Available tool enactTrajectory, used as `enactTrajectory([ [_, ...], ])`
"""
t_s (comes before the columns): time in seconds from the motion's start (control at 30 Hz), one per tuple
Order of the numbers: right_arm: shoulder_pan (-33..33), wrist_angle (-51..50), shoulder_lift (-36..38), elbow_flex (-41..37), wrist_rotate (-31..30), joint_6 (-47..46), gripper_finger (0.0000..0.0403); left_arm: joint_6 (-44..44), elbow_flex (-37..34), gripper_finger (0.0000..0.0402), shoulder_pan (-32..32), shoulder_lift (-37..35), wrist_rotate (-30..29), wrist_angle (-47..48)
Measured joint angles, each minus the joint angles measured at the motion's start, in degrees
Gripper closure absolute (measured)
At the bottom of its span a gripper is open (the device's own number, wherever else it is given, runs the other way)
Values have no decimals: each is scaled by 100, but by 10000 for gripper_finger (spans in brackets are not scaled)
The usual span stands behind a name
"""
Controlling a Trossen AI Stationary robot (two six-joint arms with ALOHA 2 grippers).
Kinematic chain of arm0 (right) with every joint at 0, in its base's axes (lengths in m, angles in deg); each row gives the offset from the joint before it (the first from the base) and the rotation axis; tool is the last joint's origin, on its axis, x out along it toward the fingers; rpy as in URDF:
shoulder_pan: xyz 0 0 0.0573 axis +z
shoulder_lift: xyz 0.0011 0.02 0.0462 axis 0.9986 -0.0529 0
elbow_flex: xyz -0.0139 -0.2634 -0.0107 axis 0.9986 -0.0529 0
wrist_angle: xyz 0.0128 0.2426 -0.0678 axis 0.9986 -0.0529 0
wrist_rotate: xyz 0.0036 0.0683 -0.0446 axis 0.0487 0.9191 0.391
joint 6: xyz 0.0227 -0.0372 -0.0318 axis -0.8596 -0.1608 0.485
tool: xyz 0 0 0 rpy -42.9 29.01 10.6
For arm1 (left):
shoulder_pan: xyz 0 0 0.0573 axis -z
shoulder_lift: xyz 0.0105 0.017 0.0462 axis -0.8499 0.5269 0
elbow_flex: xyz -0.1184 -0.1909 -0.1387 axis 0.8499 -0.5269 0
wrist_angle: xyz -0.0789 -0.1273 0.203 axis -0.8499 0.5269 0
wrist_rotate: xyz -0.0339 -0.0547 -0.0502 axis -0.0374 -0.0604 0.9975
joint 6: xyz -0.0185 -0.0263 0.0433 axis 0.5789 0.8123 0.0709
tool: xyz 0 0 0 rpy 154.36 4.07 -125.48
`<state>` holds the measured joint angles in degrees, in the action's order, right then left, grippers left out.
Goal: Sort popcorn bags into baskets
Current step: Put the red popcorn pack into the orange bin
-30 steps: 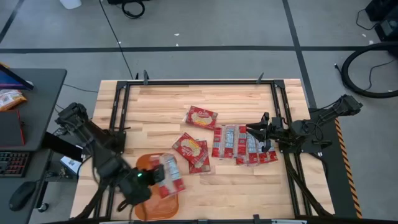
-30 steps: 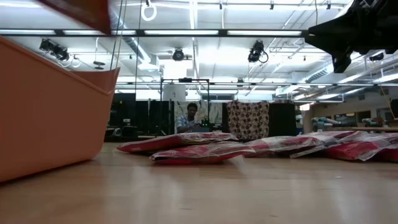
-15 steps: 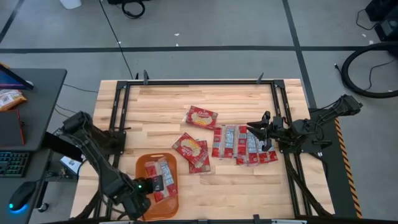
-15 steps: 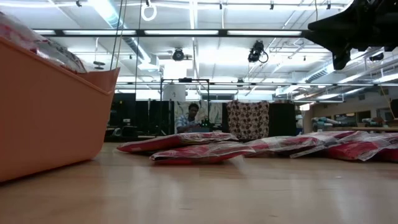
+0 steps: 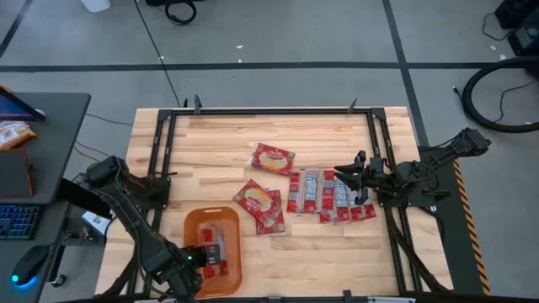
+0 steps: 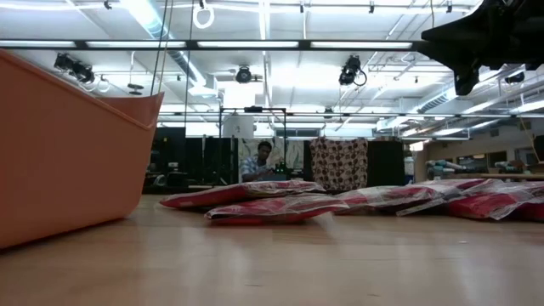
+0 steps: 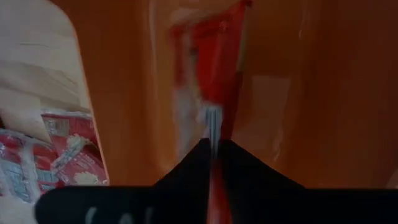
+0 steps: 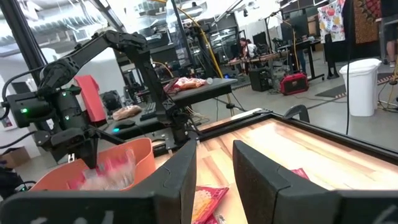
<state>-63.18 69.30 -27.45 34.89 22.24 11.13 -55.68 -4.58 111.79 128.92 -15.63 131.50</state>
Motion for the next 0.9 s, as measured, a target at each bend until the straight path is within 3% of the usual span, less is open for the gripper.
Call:
enactTrajectory([
  [0.13, 0, -2, 0, 0, 2, 0, 293, 113, 0, 324, -17, -2, 141, 24],
  [0.33, 0, -2, 0, 0, 2, 2, 293, 121, 2, 308, -133, -149, -146, 49],
  [0.9, 0, -11, -200, 0, 94, -518, 293, 1199, 4, 321, -2126, -170, -122, -1925],
])
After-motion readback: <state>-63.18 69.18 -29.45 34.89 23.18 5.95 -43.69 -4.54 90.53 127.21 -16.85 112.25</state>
